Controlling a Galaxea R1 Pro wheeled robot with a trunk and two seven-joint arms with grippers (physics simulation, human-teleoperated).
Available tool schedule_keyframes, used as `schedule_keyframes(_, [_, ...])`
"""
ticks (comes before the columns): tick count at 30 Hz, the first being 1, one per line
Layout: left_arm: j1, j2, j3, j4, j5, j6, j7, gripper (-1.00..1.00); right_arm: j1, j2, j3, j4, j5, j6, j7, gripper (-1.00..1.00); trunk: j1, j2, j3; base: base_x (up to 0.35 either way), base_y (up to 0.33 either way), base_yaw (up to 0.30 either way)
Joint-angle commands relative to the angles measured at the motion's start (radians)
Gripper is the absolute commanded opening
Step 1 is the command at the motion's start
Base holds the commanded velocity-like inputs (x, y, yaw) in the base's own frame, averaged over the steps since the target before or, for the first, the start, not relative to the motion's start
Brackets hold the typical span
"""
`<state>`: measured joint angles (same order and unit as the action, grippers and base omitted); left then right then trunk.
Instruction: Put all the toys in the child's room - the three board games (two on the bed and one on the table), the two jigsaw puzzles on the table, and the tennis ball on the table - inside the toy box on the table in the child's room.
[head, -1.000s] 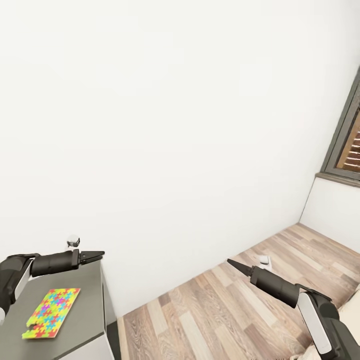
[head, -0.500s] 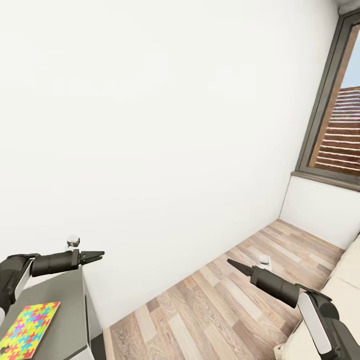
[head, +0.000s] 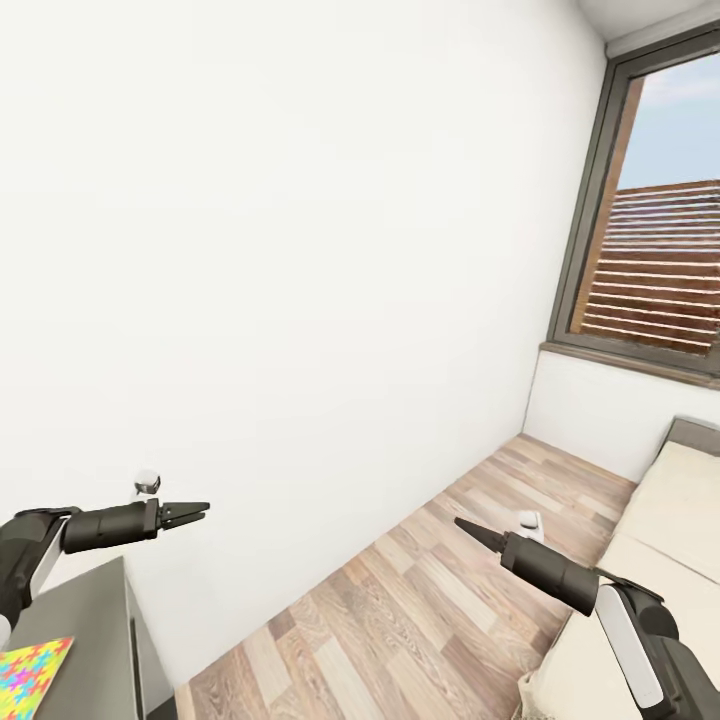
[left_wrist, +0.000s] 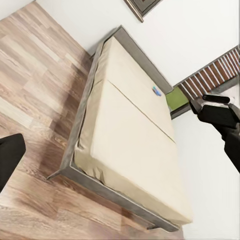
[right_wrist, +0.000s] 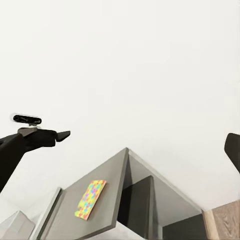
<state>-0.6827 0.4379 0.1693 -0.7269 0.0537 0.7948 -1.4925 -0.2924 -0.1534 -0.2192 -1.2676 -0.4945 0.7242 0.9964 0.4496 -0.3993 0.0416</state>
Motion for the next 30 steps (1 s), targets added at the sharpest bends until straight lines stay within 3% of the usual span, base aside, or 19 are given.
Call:
schedule_keyframes(1, [0.000,0.000,0.000,0.000,0.001,0.011,-0.003,1.00,-0.001,0.000,0.000,0.001,-0.004,0.006,0.001,1.00,0.000,-0.001,0.001,0.000,0.000,-0.220])
schedule_keyframes(16, [0.000,-0.002,-0.001,0.000,0.000,0.011,-0.003,1.00,-0.001,0.000,0.000,0.002,-0.005,0.009,0.000,1.00,0.000,-0.001,0.017,0.000,-0.008,-0.232])
schedule_keyframes(30, [0.000,-0.002,-0.001,0.000,0.000,0.011,-0.002,1.00,-0.001,0.001,-0.001,0.024,-0.006,0.011,0.000,1.00,0.000,-0.001,0.021,0.000,-0.141,-0.273])
